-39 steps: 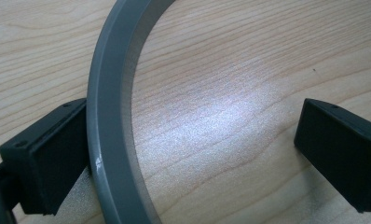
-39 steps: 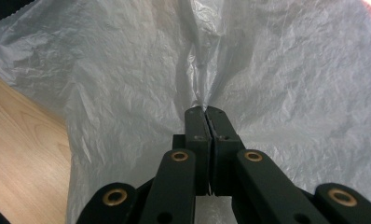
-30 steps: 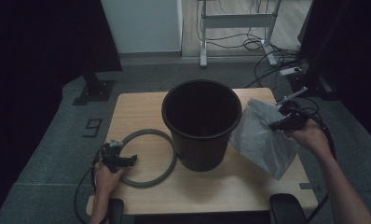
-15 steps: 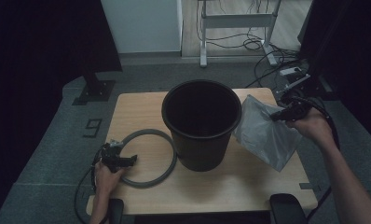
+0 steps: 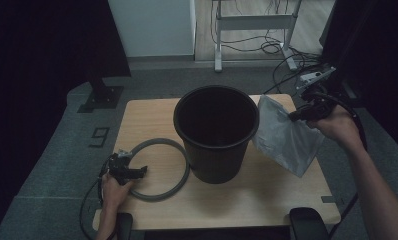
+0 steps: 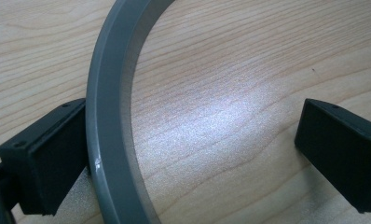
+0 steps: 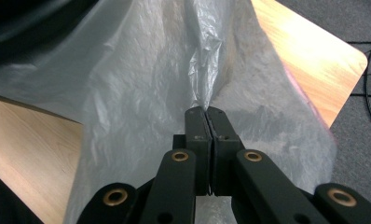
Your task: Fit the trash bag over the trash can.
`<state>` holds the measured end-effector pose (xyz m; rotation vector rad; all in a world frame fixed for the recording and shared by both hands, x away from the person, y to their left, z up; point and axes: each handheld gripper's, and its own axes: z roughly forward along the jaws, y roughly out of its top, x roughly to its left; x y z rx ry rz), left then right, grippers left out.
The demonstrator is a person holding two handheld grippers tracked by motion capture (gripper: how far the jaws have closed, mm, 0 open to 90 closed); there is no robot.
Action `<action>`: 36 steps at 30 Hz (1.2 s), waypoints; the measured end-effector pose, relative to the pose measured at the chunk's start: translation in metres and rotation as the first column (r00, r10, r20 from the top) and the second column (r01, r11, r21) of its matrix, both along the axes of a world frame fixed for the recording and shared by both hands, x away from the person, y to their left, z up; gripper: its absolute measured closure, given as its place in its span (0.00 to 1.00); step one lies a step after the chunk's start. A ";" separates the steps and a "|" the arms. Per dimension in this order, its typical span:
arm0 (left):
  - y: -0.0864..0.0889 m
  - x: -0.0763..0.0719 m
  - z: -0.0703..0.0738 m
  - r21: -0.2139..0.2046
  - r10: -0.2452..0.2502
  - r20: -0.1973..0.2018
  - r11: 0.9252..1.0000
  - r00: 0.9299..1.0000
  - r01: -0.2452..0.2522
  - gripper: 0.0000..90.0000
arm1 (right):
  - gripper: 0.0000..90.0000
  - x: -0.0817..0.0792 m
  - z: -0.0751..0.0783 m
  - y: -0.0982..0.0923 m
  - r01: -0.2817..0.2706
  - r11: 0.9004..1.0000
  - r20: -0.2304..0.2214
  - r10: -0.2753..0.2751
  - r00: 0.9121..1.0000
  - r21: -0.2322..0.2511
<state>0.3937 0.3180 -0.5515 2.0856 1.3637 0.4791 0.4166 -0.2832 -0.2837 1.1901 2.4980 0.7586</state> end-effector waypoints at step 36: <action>0.000 0.000 0.000 0.001 0.003 -0.001 1.000 1.000 -0.003 0.00 | 0.99 -0.002 0.054 0.043 -0.084 0.991 0.032 0.081 0.996 0.109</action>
